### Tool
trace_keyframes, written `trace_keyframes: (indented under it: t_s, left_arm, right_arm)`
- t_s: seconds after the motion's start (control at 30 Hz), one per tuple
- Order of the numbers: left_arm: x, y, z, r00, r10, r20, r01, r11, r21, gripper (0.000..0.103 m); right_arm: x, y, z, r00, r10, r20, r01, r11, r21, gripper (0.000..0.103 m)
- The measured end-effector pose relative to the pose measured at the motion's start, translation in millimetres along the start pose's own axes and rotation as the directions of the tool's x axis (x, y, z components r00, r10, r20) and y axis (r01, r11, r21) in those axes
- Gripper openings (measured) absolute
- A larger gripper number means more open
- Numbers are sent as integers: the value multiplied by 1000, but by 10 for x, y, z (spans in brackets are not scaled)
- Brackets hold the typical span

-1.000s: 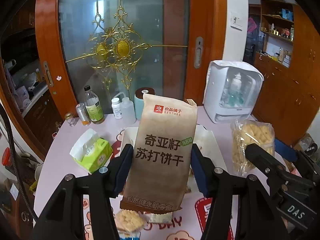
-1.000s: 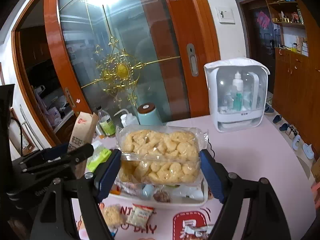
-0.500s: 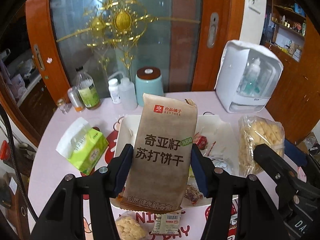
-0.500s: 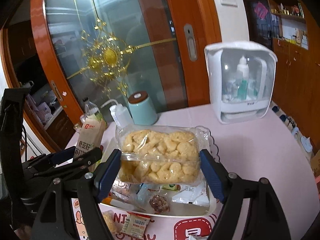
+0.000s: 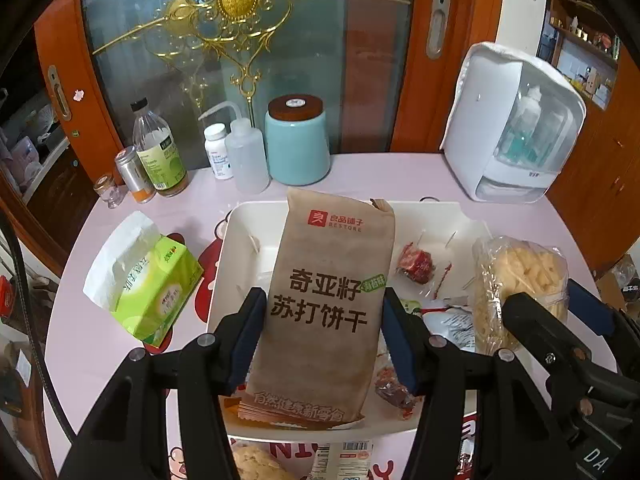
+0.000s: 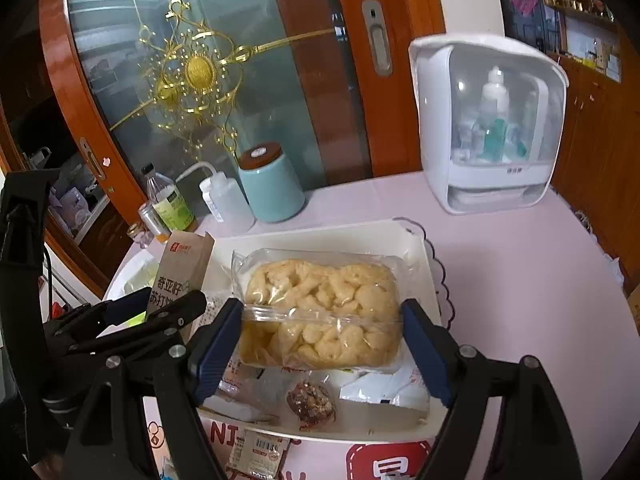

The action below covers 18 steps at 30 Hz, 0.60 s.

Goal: Organize snacks
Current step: 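Lift both held packets and carry them over the white tray, then open the left tool to drop the brown packet while the right drops the cracker bag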

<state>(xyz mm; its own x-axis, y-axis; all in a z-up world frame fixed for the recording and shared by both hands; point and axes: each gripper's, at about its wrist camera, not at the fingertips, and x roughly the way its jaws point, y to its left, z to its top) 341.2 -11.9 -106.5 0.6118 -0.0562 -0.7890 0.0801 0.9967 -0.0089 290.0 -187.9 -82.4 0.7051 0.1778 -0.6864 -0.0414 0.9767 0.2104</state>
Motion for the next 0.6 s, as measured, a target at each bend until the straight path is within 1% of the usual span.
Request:
trace_keyframes:
  t_s: [0.03, 0.07, 0.1, 0.13, 0.17, 0.2, 0.27, 0.37, 0.6]
  left_arm:
    - [11, 6, -1, 1000, -1, -3, 1, 1000, 0, 57]
    - [26, 17, -5, 1000, -2, -9, 2, 1000, -1, 60]
    - [33, 30, -8, 1000, 0, -12, 0, 1000, -2, 68]
    - [27, 41, -6, 1000, 4, -12, -4, 1000, -4, 72]
    - [16, 64, -8, 1000, 8, -7, -8, 1000, -12, 81]
    - [-6, 91, -10, 1000, 2, -3, -2, 1000, -24, 85]
    - [-47, 121, -15, 1000, -15, -1, 15, 999, -35, 87]
    - [-125, 141, -29, 1000, -9, 3, 9, 999, -43, 91]
    - [-436, 149, -110, 999, -4, 42, 6, 999, -52, 93]
  right_arm:
    - [32, -7, -14, 1000, 1, -10, -1, 1000, 0, 81]
    - [49, -6, -22, 1000, -1, -13, 1, 1000, 0, 82]
    - [66, -18, -38, 1000, -1, -13, 1, 1000, 3, 83]
    - [69, -29, -42, 1000, 3, -11, -3, 1000, 9, 85]
    - [65, -44, -49, 1000, 7, -5, -6, 1000, 16, 87]
    - [46, -59, -52, 1000, 13, 7, -13, 1000, 22, 88]
    - [0, -74, -55, 999, 15, 29, -16, 999, 29, 95]
    - [-63, -80, -66, 999, 20, 39, -21, 999, 30, 96]
    - [-221, -41, -187, 999, 37, 24, -38, 999, 12, 96]
